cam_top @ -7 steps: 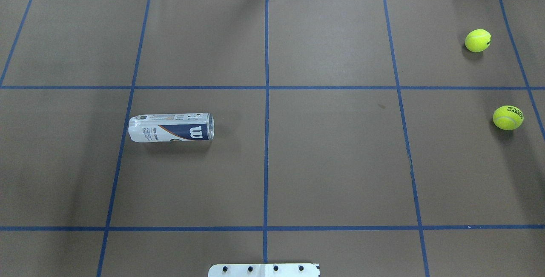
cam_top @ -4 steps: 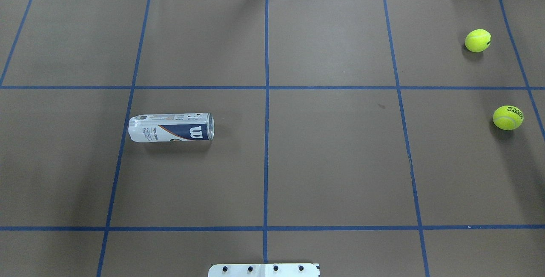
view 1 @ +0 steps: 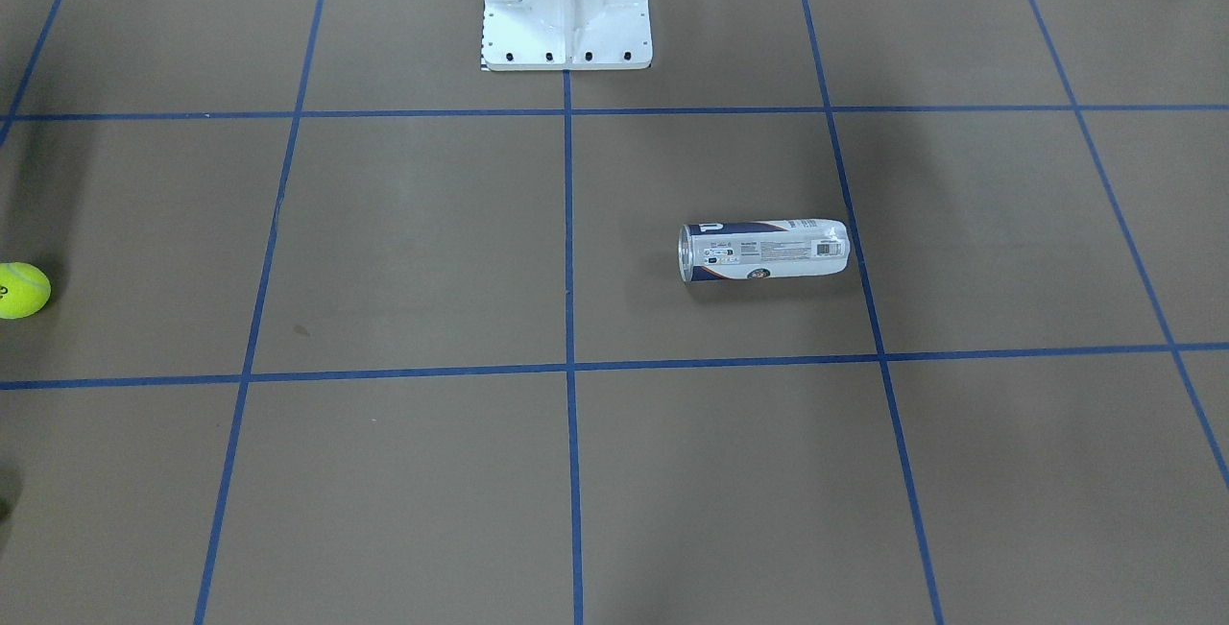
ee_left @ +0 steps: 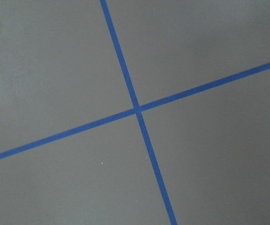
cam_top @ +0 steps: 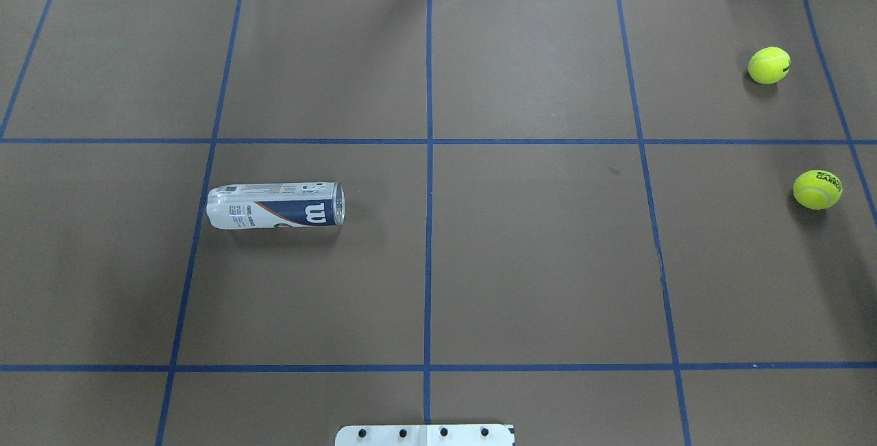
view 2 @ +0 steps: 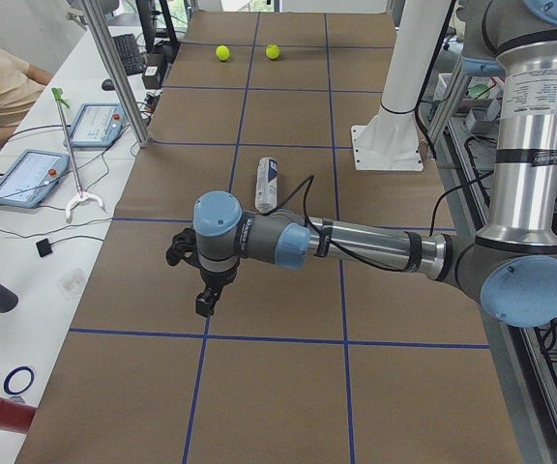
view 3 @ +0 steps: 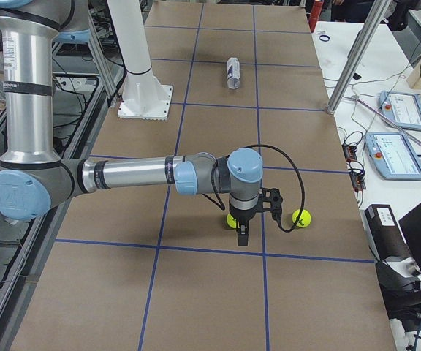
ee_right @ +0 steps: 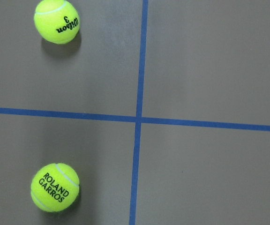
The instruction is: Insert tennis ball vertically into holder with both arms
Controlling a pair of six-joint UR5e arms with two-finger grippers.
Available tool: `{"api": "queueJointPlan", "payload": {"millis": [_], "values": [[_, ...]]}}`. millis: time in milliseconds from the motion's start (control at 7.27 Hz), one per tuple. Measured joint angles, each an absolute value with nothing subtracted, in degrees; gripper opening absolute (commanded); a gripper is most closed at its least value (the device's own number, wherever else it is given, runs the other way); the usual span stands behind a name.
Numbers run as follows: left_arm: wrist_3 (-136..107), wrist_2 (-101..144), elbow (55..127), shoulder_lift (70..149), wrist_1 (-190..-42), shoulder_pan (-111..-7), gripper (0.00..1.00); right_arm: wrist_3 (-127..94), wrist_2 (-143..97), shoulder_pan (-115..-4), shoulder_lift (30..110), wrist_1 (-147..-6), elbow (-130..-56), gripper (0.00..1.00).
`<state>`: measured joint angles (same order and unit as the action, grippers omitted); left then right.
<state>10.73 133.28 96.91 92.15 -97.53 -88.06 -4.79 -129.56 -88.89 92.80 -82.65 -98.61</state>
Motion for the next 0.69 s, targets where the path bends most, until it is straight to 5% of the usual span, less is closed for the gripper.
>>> {"api": "queueJointPlan", "payload": {"millis": [688], "values": [[5.9, 136.0, 93.8, 99.9, -111.0, -83.7, 1.0, -4.5, -129.8, -88.9, 93.3, -79.5, -98.1, 1.0]]}}
